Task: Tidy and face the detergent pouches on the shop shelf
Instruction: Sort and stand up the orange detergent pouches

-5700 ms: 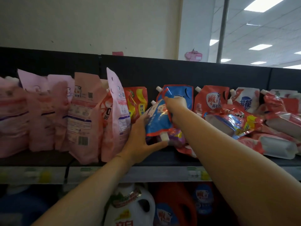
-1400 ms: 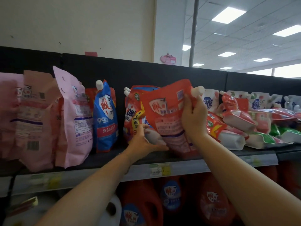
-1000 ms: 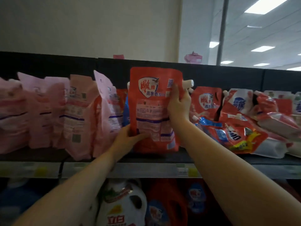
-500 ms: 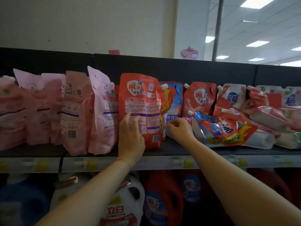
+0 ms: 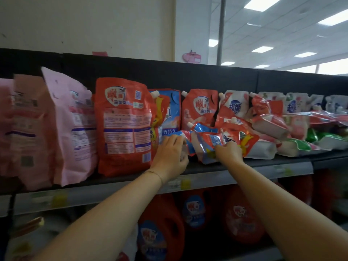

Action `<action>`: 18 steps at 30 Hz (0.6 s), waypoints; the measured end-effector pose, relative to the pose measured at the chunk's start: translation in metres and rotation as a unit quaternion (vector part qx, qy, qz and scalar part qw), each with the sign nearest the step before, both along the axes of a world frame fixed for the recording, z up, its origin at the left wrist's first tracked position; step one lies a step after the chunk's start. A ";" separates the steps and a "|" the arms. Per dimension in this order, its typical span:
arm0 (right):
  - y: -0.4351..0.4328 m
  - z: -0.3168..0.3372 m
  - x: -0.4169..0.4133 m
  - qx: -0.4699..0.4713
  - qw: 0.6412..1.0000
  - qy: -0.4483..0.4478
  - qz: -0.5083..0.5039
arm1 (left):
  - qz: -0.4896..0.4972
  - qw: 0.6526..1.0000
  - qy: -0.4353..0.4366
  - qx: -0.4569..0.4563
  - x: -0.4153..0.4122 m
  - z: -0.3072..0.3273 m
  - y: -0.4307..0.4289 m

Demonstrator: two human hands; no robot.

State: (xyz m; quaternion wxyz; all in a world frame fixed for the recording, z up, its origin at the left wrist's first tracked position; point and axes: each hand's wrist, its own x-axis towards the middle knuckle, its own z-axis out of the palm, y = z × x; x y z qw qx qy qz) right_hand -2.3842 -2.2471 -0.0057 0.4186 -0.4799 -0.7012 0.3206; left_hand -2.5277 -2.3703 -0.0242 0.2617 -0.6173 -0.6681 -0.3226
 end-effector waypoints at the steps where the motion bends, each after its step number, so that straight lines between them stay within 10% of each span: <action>1: 0.010 0.001 0.004 -0.054 0.998 0.012 -0.003 | -0.001 1.000 -0.007 -0.010 0.002 0.003 0.009; 7: 0.063 0.012 0.010 -0.276 0.935 0.216 0.059 | 0.020 0.995 -0.034 -0.094 0.008 0.016 0.066; 18: 0.074 0.000 -0.007 -0.159 0.920 0.352 -0.071 | 0.034 0.987 -0.155 -0.012 0.005 0.021 0.105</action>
